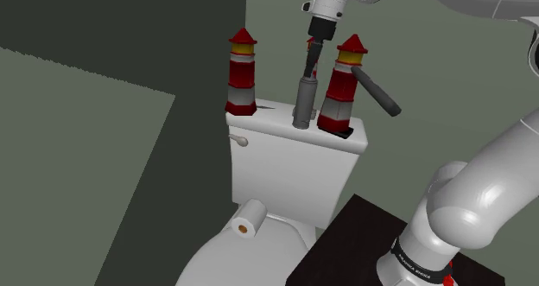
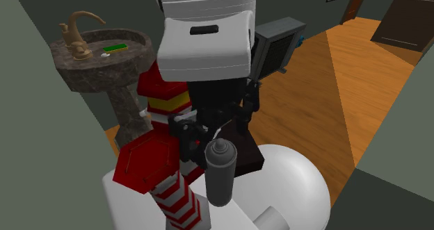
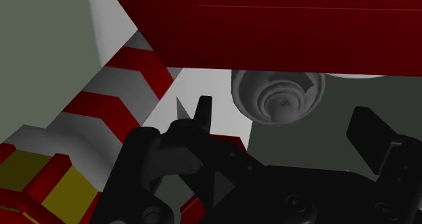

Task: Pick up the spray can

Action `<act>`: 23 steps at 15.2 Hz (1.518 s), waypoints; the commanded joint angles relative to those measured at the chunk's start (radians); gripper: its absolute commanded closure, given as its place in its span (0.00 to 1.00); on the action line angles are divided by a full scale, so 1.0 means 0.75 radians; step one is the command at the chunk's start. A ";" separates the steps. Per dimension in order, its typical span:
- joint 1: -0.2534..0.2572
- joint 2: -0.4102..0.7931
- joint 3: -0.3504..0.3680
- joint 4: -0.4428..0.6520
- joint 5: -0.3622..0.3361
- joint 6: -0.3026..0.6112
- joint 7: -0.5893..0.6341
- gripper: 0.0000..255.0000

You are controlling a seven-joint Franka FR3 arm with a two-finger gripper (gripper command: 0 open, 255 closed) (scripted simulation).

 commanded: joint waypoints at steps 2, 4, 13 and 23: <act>-0.001 -0.016 0.000 -0.080 -0.002 0.065 -0.003 0.00; -0.001 -0.016 0.000 -0.080 -0.002 0.065 -0.003 0.00; -0.002 -0.017 0.000 -0.082 -0.002 0.066 -0.003 1.00; 0.002 0.037 -0.002 0.138 0.004 -0.100 0.001 1.00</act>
